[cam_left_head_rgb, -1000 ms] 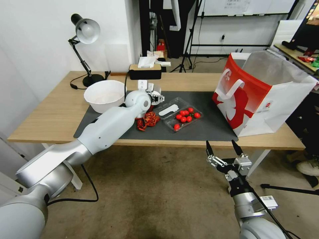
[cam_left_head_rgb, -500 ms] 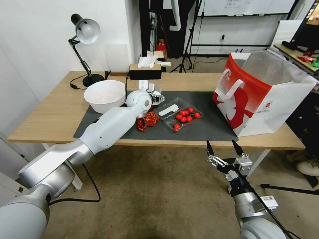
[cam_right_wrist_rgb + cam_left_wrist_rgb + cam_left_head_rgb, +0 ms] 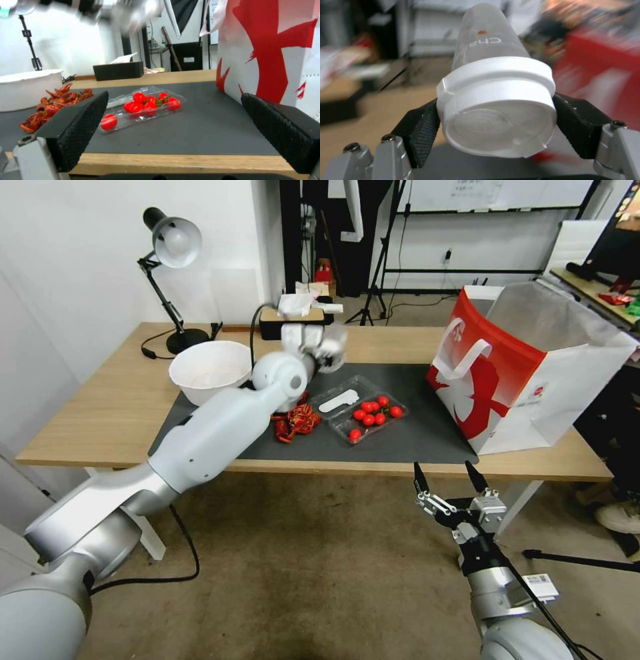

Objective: Pick up the trash from the table and place it into the takeout bag.

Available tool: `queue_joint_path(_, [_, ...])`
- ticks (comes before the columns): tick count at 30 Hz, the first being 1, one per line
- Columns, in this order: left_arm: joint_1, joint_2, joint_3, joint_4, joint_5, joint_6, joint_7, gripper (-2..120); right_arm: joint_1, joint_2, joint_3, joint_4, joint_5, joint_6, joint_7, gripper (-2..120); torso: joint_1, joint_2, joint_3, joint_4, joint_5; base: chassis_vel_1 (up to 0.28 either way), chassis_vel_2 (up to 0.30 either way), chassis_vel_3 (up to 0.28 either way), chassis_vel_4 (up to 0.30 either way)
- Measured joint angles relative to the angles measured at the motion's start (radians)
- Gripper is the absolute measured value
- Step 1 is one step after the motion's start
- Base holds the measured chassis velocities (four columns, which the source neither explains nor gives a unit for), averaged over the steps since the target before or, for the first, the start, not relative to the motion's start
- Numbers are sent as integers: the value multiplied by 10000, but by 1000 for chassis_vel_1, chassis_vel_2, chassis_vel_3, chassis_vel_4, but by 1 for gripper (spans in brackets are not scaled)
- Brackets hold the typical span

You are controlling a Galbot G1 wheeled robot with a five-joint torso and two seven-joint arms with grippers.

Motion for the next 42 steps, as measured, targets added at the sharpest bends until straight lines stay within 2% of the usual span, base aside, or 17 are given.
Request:
queue_joint_path(1, [0, 0, 0, 0, 0, 0, 0, 75, 0, 0, 0, 0, 0, 0, 0, 100, 0, 0, 0, 0, 0, 0, 0, 0, 0])
queue_joint_path(3, [-641, -552, 204, 259, -27, -707, 1393, 75, -31, 27, 12, 57, -13, 0, 6, 100, 0, 0, 0, -3, 1, 0, 0, 0, 0])
queue_joint_path(4, [-641, -552, 204, 259, -27, -707, 1393, 75, -31, 27, 12, 57, -13, 0, 6, 100, 0, 0, 0, -3, 1, 0, 0, 0, 0])
queue_joint_path(5, [-813, -743, 266, 419, -31, -882, 1732, 75, -42, 41, 21, 65, -18, 0, 7, 100, -1, 0, 0, -4, 3, 0, 0, 0, 0])
queue_joint_path(7, [-1411, -1547, 565, 1120, 20, -1408, 2829, 75, -96, 105, 47, 74, -36, 0, 8, 100, 1, 0, 1, -2, 3, 0, 0, 0, 0])
queue_joint_path(8, [-1411, -1547, 565, 1120, 20, -1408, 2829, 75, -96, 105, 47, 74, -36, 0, 8, 100, 1, 0, 1, -2, 3, 0, 0, 0, 0])
queue_joint_path(10, [-1859, -2256, 872, 1702, 270, -1647, 3843, 75, -150, 181, 88, 93, -55, 0, 8, 100, 1, 0, 0, -6, 4, 0, 0, 0, 0])
queue_joint_path(11, [-1859, -2256, 872, 1702, 270, -1647, 3843, 75, -150, 181, 88, 93, -55, 0, 8, 100, 1, 0, 0, -6, 4, 0, 0, 0, 0])
queue_joint_path(13, [-2137, -2609, 1176, 1969, 738, -1594, 4677, 75, -193, 227, 170, 105, -57, 6, 1, 100, 0, 0, 0, -8, 3, 0, 0, 0, 0])
queue_joint_path(14, [-2137, -2609, 1176, 1969, 738, -1594, 4677, 75, -193, 227, 170, 105, -57, 6, 1, 100, 0, 0, 0, -8, 3, 0, 0, 0, 0])
queue_joint_path(16, [-2396, -2793, 1597, 2158, 1447, -1483, 5346, 75, -224, 267, 278, 98, -56, 41, -11, 100, 0, 0, 1, 0, 0, 0, 0, 0, 0])
queue_joint_path(30, [-2645, -3123, 2239, 2516, 1856, -1483, 5460, 76, -213, 284, 343, -86, 5, 134, -52, 100, 0, -1, 1, -1, 0, 0, 0, 0, 0])
queue_joint_path(33, [-2624, -3050, 2250, 2460, 1873, -1441, 5368, 91, -180, 265, 340, -114, 12, 146, -55, 100, 1, -1, 1, -1, -1, 0, 0, 0, 0])
queue_joint_path(34, [-2624, -3050, 2250, 2460, 1873, -1441, 5368, 91, -180, 265, 340, -114, 12, 146, -55, 100, 1, -1, 1, -1, -1, 0, 0, 0, 0])
queue_joint_path(36, [-2637, -3019, 2251, 2439, 1874, -1437, 5303, 98, -140, 263, 302, -154, 13, 148, -57, 100, 1, -1, 1, 0, -2, 0, 0, 0, 0])
queue_joint_path(42, [-2684, -3014, 2150, 2384, 1837, -1436, 5193, 100, -100, 264, 268, -174, 12, 148, -57, 100, 1, 0, 0, -1, -1, 0, 0, 0, 0])
